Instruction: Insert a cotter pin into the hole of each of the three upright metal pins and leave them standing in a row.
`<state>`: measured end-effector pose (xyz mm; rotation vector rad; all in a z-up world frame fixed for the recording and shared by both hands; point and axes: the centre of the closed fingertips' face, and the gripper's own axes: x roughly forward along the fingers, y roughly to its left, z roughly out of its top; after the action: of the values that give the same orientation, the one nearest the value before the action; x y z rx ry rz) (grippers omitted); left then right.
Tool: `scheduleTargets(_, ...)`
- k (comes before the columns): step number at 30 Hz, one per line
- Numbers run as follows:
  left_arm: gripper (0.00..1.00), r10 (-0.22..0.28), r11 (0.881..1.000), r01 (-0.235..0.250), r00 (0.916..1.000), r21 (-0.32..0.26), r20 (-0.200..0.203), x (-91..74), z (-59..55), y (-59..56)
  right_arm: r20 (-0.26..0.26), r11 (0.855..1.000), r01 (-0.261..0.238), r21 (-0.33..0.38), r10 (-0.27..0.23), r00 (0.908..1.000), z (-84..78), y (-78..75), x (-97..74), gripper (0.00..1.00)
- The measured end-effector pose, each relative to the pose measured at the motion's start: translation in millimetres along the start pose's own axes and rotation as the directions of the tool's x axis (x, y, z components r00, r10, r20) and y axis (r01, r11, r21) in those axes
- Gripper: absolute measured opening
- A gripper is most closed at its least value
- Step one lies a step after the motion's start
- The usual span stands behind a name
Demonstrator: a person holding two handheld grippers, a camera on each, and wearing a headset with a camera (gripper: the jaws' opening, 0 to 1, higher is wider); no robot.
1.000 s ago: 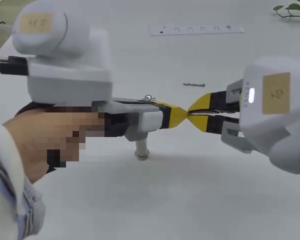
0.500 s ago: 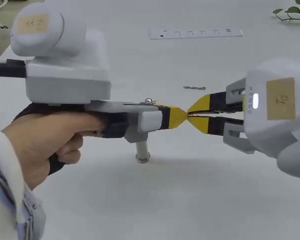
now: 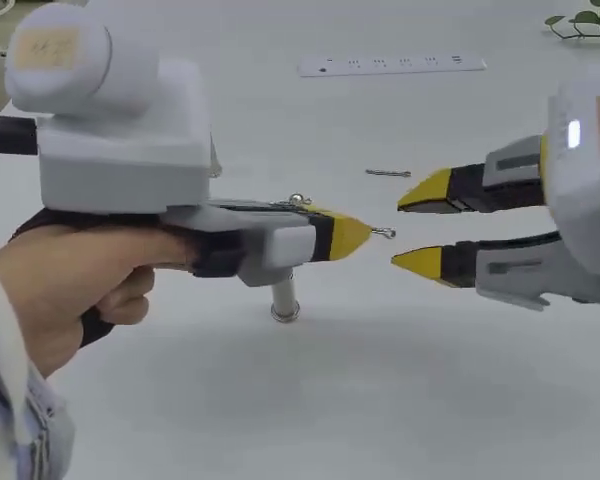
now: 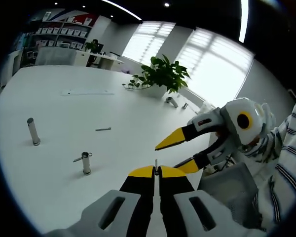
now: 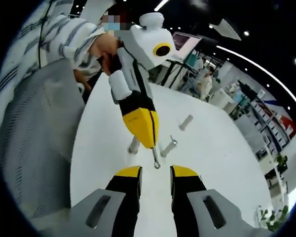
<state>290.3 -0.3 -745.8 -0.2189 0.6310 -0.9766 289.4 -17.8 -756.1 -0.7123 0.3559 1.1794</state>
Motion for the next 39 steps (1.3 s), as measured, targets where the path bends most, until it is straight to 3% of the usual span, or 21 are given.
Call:
scheduleTargets(2, 0.0, -0.012, 0.998, 0.013, 0.9999, 0.069, -0.007, -1.6, -0.3, -3.0, 0.052, 0.995, -0.031, 0.091, 0.026, 0.9983, 6.7, 0.4, -2.5, 0.24)
scheduleTargets(5, 0.0, -0.047, 0.98, 0.049, 0.9988, 0.194, -0.017, -3.4, -0.6, -10.5, 0.072, 0.988, -0.079, 0.133, 0.07, 0.995, 7.2, 1.3, -3.9, 0.24)
scheduleTargets(7, 0.0, -0.066, 0.967, 0.07, 0.9976, 0.246, -0.023, -3.9, -1.1, -16.0, 0.084, 0.983, -0.111, 0.144, 0.1, 0.9914, 6.7, 2.4, -3.7, 0.24)
scheduleTargets(9, 0.0, -0.1, 0.947, 0.1, 0.9949, 0.307, -0.016, -4.4, 0.7, -23.3, 0.096, 0.979, -0.146, 0.145, 0.133, 0.9865, 9.9, 9.1, -4.9, 0.23)
scheduleTargets(10, 0.0, -0.115, 0.93, 0.114, 0.9932, 0.349, -0.019, -5.7, 0.3, -24.2, 0.104, 0.976, -0.161, 0.148, 0.146, 0.9838, 11.1, 11.5, -5.2, 0.23)
scheduleTargets(13, 0.0, -0.136, 0.895, 0.137, 0.9902, 0.424, -0.032, -8.0, -1.4, -26.3, 0.108, 0.97, -0.19, 0.149, 0.175, 0.9786, 9.7, 12.6, -4.3, 0.22)
scheduleTargets(16, 0.0, -0.146, 0.901, 0.146, 0.9888, 0.409, -0.031, -9.2, -2.0, -26.0, 0.103, 0.967, -0.208, 0.15, 0.194, 0.9755, 9.2, 17.2, -3.8, 0.21)
scheduleTargets(17, 0.0, -0.153, 0.898, 0.15, 0.9878, 0.414, -0.027, -9.9, -1.9, -26.2, 0.095, 0.965, -0.214, 0.148, 0.202, 0.9748, 8.0, 19.1, -3.4, 0.21)
scheduleTargets(19, 0.0, -0.157, 0.88, 0.16, 0.9866, 0.447, -0.045, -11.2, -3.9, -25.4, 0.094, 0.962, -0.228, 0.152, 0.216, 0.9719, 5.8, 21.3, -2.3, 0.2)
scheduleTargets(21, 0.0, -0.165, 0.877, 0.168, 0.9852, 0.451, -0.047, -13.1, -4.0, -25.7, 0.096, 0.958, -0.242, 0.156, 0.229, 0.9686, 5.8, 24.4, -2.8, 0.16)
scheduleTargets(26, 0.0, -0.19, 0.852, 0.196, 0.9798, 0.485, -0.062, -14.7, -4.6, -28.1, 0.103, 0.949, -0.277, 0.151, 0.264, 0.9591, 9.1, 33.2, -5.5, 0.13)
scheduleTargets(28, 0.0, -0.202, 0.854, 0.213, 0.9765, 0.474, -0.074, -14.9, -6.9, -29.7, 0.105, 0.947, -0.285, 0.149, 0.271, 0.9568, 10.1, 34.9, -5.9, 0.11)
scheduleTargets(33, 0.0, -0.227, 0.84, 0.244, 0.9694, 0.484, -0.094, -13.2, -10.2, -34.2, 0.101, 0.94, -0.311, 0.142, 0.299, 0.9489, 12.0, 43.6, -5.2, 0.09)
scheduleTargets(36, 0.0, -0.238, 0.844, 0.251, 0.9672, 0.473, -0.089, -14.5, -9.2, -36.8, 0.103, 0.937, -0.321, 0.139, 0.309, 0.9455, 13.2, 47.5, -5.2, 0.07)
scheduleTargets(38, 0.0, -0.235, 0.841, 0.252, 0.9672, 0.478, -0.097, -14.9, -10.3, -35.9, 0.103, 0.937, -0.321, 0.14, 0.309, 0.9455, 13.7, 48.1, -5.3, 0.06)
scheduleTargets(39, 0.0, -0.217, 0.832, 0.244, 0.9697, 0.498, -0.112, -16.2, -12.8, -31.9, 0.104, 0.935, -0.325, 0.142, 0.313, 0.9442, 13.3, 47.5, -5.2, 0.06)
